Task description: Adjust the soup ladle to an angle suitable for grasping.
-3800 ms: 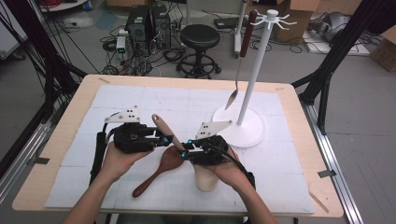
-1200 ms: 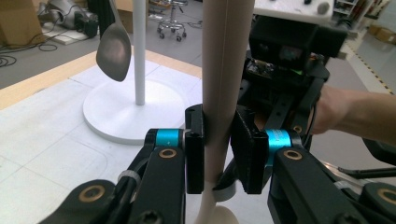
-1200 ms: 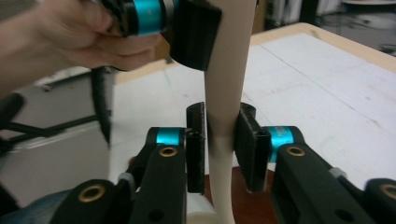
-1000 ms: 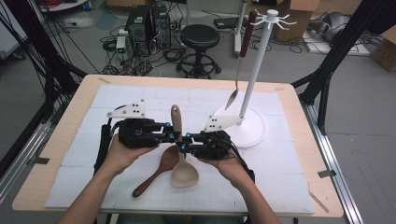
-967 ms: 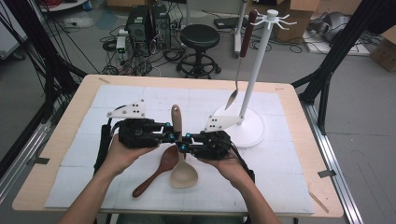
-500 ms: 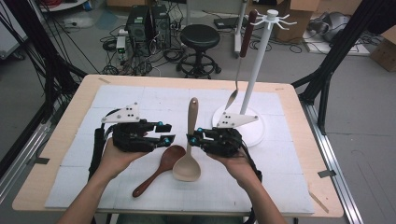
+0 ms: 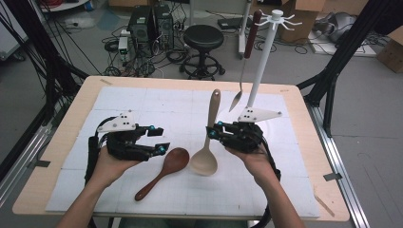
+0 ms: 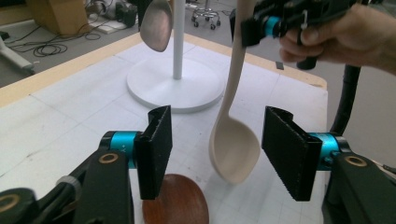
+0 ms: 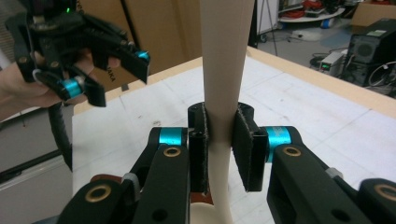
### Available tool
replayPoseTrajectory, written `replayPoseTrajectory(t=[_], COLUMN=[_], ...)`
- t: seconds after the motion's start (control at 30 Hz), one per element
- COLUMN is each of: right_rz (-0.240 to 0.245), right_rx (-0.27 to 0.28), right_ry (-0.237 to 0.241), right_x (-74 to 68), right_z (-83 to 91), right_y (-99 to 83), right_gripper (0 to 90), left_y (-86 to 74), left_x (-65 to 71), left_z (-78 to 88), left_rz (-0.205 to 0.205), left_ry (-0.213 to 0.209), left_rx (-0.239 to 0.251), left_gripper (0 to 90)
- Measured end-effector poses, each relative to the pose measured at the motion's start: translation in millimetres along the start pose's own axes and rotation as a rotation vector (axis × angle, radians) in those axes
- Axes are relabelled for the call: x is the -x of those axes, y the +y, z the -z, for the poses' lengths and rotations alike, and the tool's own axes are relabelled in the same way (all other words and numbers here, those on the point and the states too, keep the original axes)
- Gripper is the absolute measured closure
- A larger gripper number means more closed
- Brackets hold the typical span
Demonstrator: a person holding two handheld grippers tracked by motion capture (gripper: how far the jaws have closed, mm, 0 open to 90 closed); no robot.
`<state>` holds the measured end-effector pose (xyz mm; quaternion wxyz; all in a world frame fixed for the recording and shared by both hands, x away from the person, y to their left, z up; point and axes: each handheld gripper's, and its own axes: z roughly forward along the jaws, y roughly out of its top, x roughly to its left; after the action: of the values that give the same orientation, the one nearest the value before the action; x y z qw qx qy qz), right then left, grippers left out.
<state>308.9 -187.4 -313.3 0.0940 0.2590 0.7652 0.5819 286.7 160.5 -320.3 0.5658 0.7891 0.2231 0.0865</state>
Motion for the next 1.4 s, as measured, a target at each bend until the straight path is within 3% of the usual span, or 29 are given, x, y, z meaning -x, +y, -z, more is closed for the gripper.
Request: replayPoseTrajectory(t=[0.83,1.4], right_rz=[0.0,0.01], right_rx=[0.026,0.048], right_ry=[-0.098,-0.131], right_x=[27.9,36.4], right_z=[33.6,45.4], right_y=[25.3,48.0], right_gripper=[77.8,77.8], left_y=[-36.9,-40.8], left_x=[-9.0,-10.5], left_z=[18.5,26.0], left_rz=[0.036,0.038], left_ry=[0.068,0.096], left_rx=[-0.02,-0.01], left_gripper=[28.7,24.3])
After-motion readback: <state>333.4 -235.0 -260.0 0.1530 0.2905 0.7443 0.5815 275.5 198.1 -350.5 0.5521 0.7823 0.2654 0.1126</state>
